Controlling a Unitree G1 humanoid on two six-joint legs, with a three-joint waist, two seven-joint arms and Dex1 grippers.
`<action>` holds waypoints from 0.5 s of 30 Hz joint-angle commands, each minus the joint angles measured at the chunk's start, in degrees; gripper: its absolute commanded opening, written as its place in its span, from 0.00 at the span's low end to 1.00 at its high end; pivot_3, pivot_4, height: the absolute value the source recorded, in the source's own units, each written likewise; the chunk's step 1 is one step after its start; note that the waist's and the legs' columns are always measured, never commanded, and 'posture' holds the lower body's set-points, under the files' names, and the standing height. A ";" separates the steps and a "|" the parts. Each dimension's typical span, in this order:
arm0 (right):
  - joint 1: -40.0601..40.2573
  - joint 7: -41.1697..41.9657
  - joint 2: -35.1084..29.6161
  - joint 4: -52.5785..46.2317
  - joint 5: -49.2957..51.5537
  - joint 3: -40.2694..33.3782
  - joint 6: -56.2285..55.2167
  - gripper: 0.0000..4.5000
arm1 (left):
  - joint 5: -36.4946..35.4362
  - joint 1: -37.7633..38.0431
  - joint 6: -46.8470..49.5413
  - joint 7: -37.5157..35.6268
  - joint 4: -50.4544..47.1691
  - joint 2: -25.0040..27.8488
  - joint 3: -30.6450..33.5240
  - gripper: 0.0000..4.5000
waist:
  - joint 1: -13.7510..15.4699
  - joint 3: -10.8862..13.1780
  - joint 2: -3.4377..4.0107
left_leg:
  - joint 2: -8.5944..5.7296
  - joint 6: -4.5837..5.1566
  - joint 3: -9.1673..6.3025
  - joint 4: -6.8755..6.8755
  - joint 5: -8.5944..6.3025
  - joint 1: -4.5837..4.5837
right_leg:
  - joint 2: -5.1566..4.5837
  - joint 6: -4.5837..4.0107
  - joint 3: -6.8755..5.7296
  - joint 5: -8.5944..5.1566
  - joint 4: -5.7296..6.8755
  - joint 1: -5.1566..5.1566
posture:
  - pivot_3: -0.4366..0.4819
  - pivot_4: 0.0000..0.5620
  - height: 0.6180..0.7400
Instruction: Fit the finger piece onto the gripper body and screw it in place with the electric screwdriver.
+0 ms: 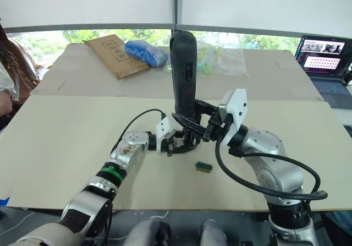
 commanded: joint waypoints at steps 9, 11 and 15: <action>4.66 1.75 -2.69 7.78 -2.18 4.68 6.35 0.42 | -0.50 -1.67 -1.28 0.61 0.06 -0.49 1.07 0.51 | -0.04 -0.13 -0.03 | 0.04 0.00 -0.02 -0.14 -0.03 0.59 | -0.01 -0.02 0.01 -0.01 -0.16 0.54 | 0.48 0.27 0.93; 4.60 1.22 -2.15 7.70 -2.01 4.74 6.22 0.42 | -0.48 -1.65 -1.39 0.63 0.17 -0.53 1.10 0.51 | -0.06 -0.15 -0.04 | 0.06 0.04 -0.12 -0.32 -0.09 0.84 | -0.07 -0.02 0.00 -0.02 -0.29 0.78 | 0.48 0.27 0.93; 4.90 1.39 -2.17 7.58 -2.85 5.56 5.37 0.42 | -0.41 -1.67 -1.56 0.57 0.47 -0.49 1.27 0.51 | -0.04 -0.20 -0.07 | 0.05 0.04 -0.14 -0.36 -0.11 0.88 | -0.15 -0.03 0.00 -0.02 -0.29 0.79 | 0.48 0.27 0.93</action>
